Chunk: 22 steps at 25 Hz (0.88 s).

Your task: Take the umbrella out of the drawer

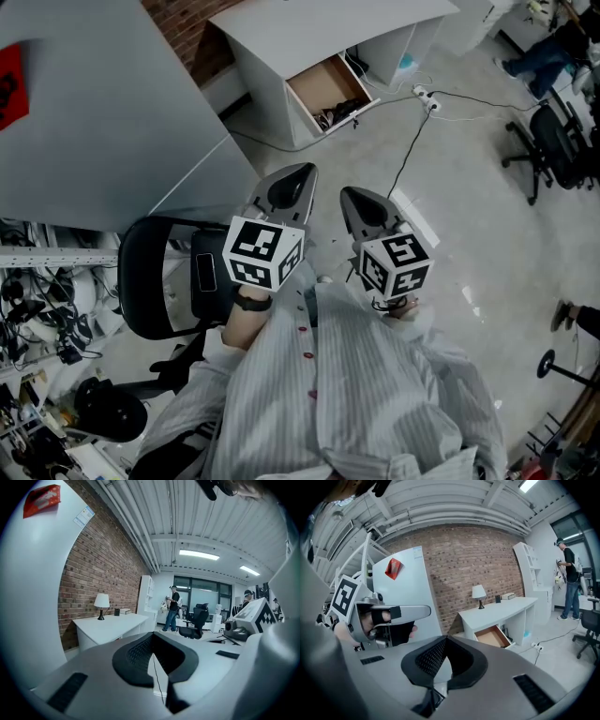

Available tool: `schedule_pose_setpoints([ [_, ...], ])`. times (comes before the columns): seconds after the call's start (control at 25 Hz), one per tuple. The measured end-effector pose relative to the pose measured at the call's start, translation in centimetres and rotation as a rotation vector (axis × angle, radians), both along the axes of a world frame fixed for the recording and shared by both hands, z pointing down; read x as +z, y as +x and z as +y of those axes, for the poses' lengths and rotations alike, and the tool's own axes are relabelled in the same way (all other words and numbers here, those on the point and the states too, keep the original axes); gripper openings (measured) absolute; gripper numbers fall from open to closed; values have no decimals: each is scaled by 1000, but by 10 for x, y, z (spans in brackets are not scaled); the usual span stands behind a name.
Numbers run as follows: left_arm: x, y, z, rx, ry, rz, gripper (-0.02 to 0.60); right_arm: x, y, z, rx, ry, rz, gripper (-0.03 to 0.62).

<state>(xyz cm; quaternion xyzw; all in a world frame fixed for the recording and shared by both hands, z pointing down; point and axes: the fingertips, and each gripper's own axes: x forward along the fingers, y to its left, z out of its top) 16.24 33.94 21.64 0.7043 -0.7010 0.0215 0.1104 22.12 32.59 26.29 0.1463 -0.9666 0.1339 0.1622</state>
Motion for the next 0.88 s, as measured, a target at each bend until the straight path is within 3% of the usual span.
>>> schedule_pose_setpoints([
  [0.32,6,-79,-69,16,-15,15,9,14,-79,-62,8,-19,32,34],
  [0.88,12,-192,-173,135,-38,22,9,14,-196,-160,108,-22,48,35],
])
